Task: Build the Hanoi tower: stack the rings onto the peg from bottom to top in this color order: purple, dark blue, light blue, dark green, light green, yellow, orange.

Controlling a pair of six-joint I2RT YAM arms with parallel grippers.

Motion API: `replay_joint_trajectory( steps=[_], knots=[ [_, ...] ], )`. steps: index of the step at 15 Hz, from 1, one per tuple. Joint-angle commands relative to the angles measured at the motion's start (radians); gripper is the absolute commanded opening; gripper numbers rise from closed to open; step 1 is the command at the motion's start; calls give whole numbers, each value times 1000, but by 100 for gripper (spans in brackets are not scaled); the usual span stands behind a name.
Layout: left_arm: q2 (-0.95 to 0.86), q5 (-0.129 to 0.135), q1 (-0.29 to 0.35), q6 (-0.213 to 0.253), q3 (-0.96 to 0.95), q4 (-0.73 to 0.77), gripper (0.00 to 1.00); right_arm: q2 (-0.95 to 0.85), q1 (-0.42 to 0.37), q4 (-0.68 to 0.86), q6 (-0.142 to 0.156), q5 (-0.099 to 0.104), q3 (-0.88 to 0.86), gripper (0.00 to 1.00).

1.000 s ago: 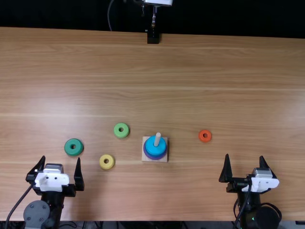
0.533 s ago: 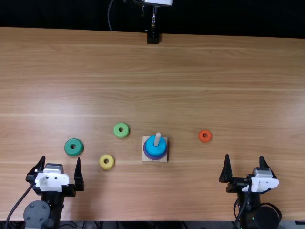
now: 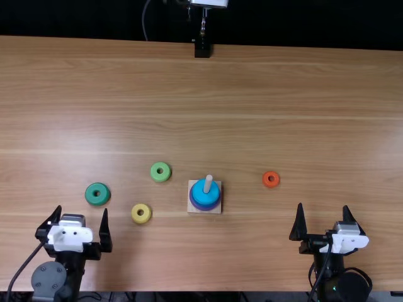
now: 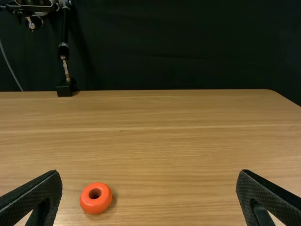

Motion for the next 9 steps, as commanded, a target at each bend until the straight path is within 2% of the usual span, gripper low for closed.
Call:
replay_joint_trajectory(
  steps=[1, 3, 6, 9],
  knots=[
    [49, -7, -12, -9, 91, 10, 100, -6, -4, -1, -2, -1, -15, 100],
    [158, -7, -12, -9, 143, 19, 100, -6, -4, -1, -2, -1, -15, 100],
    [321, -2, -14, -2, 325, 87, 100, -6, -4, -1, -2, -1, -15, 100],
    [447, -35, -14, 2, 493, 78, 100, -6, -4, -1, -2, -1, -15, 100]
  ],
)
